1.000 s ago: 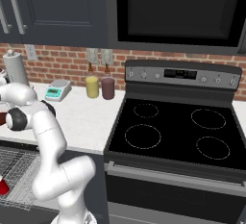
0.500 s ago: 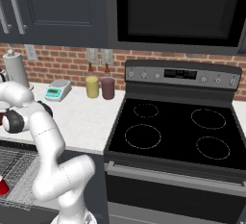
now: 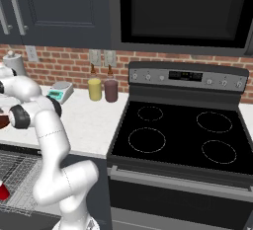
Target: Pick up the cup and bowl from the counter, place them in the dishwasher, and close the dishwasher door.
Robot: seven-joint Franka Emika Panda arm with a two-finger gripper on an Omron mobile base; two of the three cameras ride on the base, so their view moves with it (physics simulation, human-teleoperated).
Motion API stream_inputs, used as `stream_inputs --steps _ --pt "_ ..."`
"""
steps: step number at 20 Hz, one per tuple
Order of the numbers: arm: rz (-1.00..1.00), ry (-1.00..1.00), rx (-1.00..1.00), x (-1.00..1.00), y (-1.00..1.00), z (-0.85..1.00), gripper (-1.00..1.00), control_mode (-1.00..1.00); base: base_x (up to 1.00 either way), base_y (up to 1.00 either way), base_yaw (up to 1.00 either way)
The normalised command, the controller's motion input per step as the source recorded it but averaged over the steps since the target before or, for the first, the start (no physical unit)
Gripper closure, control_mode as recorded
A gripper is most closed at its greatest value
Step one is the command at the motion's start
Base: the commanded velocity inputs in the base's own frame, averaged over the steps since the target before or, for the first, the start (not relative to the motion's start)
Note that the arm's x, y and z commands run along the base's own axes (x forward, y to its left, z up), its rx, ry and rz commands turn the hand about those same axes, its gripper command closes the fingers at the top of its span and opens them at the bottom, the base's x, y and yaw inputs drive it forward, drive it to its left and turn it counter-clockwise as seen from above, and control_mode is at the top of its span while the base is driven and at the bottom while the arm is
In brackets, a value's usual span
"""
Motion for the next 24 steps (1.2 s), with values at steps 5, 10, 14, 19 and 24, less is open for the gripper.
stream_inputs --steps 5,10,14,19,24 --pt "0.18 -0.26 0.23 -0.14 0.0 -0.34 -1.0 -1.0 0.0 0.0 0.0" --pt "0.12 -0.12 0.09 0.0 0.03 -0.04 -1.0 -1.0 0.0 0.0 0.0" --pt "0.01 0.0 0.08 0.11 -0.09 -0.14 -1.0 -1.0 0.0 0.0 0.0" --pt "0.09 0.0 0.2 0.09 0.0 -0.19 -1.0 -1.0 0.0 0.0 0.0" --pt "0.08 0.0 0.16 0.0 0.16 -0.03 -1.0 -1.0 0.0 0.0 0.0"
